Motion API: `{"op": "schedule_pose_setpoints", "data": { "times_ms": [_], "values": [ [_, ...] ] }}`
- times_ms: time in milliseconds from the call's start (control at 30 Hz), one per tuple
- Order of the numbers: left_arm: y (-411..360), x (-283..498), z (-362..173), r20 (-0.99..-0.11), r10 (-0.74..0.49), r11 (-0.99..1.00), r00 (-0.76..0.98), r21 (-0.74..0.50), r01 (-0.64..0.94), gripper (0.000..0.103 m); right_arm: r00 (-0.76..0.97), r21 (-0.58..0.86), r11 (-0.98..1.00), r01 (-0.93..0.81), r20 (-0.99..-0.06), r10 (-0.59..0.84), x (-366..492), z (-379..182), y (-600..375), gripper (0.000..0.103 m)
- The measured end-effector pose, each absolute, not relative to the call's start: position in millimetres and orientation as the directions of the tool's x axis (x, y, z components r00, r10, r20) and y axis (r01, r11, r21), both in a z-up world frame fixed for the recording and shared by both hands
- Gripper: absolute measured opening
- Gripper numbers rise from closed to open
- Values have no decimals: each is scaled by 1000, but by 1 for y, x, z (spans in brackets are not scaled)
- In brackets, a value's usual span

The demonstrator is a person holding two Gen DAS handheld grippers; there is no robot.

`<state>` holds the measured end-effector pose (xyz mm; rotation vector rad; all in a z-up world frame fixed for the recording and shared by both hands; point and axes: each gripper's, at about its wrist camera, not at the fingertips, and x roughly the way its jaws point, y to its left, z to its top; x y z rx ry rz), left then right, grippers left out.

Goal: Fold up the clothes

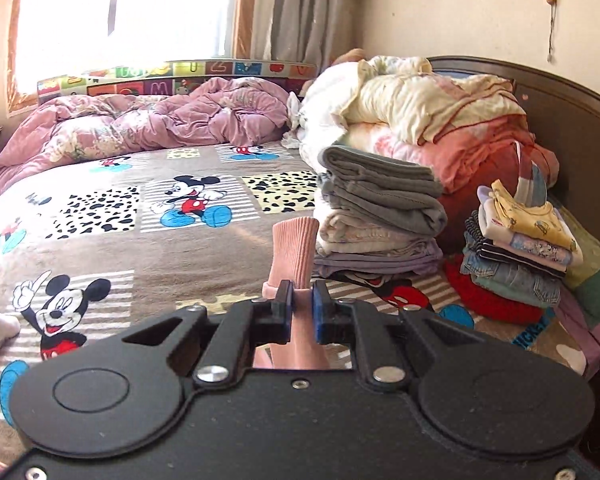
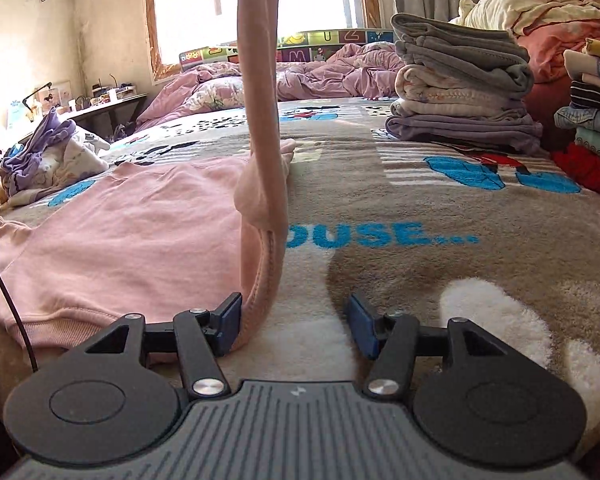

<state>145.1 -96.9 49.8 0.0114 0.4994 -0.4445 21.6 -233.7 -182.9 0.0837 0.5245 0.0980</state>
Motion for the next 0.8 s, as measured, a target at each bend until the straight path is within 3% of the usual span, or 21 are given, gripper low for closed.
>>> {"op": "schedule_pose_setpoints", "data": {
  "times_ms": [167,367,467,667,800],
  "values": [
    [-18,118,31,-426,-396,918,813,-219,332,9,862,31,997,-78,-500,83,13,-183,-223,56],
    [60,107,-20,-444,-336,921,830,-340,191,9,869,-58,994,-98,-492,57,4,-178,-211,53],
    [87,107,-49,-465,-308,916,830,-380,127,9,865,-71,991,-113,-497,63,2,-176,-208,47],
    [118,101,-87,-486,-298,891,821,-450,57,9,868,-126,984,-128,-494,50,-3,-175,-201,47],
    [130,96,-88,-442,-311,874,842,-481,70,9,862,-124,982,-146,-502,64,-4,-175,-199,47]
  ]
}}
